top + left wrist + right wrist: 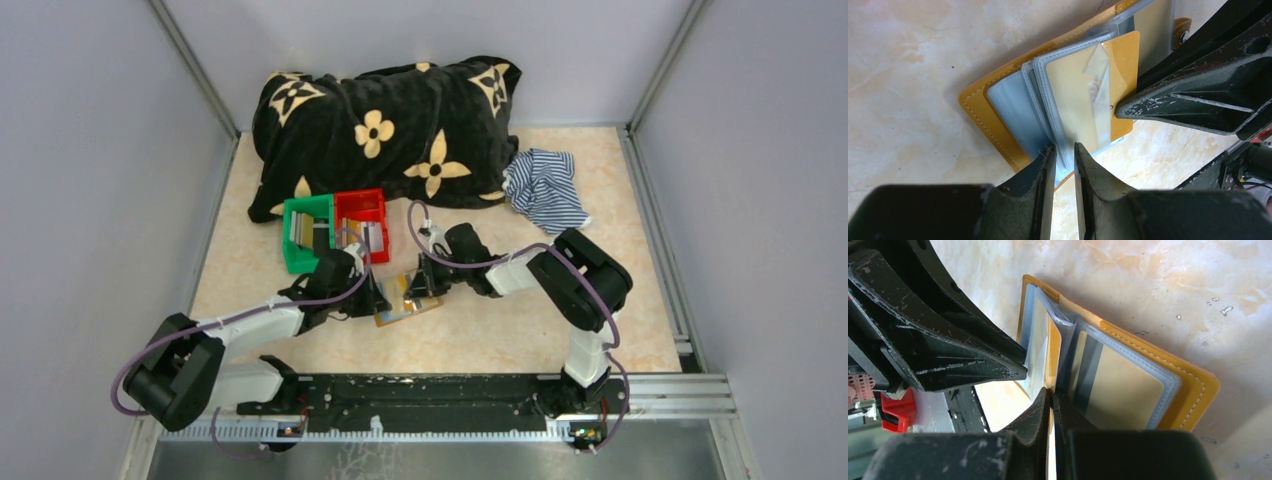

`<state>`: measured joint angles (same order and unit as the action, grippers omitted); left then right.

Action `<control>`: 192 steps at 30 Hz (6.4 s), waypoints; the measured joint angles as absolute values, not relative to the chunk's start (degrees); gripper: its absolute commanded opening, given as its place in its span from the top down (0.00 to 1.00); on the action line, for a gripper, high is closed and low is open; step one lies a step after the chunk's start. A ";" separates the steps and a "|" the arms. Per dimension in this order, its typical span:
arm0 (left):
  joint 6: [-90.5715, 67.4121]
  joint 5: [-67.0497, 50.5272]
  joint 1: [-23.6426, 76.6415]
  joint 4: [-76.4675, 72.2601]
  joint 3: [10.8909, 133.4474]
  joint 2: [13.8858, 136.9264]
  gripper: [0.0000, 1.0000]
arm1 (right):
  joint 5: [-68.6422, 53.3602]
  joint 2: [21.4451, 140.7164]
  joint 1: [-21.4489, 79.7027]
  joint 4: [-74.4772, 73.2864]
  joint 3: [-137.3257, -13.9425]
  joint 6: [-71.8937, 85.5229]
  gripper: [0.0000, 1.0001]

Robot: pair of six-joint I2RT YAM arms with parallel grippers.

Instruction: Take the credit cards out of the card holder

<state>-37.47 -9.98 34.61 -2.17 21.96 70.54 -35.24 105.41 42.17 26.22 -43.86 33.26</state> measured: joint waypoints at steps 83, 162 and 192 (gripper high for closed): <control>-34.50 -22.35 32.08 -27.00 22.22 47.35 0.73 | -55.83 88.55 33.39 54.11 -39.64 60.64 1.00; -20.64 -11.70 9.56 13.04 57.56 92.64 1.00 | -42.48 97.19 28.60 33.41 -38.72 45.43 0.67; -19.92 -2.50 11.27 16.14 57.95 89.91 0.68 | -42.81 99.18 28.60 34.24 -38.72 45.58 0.67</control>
<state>-19.92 -2.50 11.27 16.14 57.95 89.91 -42.81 99.18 28.60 34.24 -38.72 45.58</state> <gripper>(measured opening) 0.321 0.328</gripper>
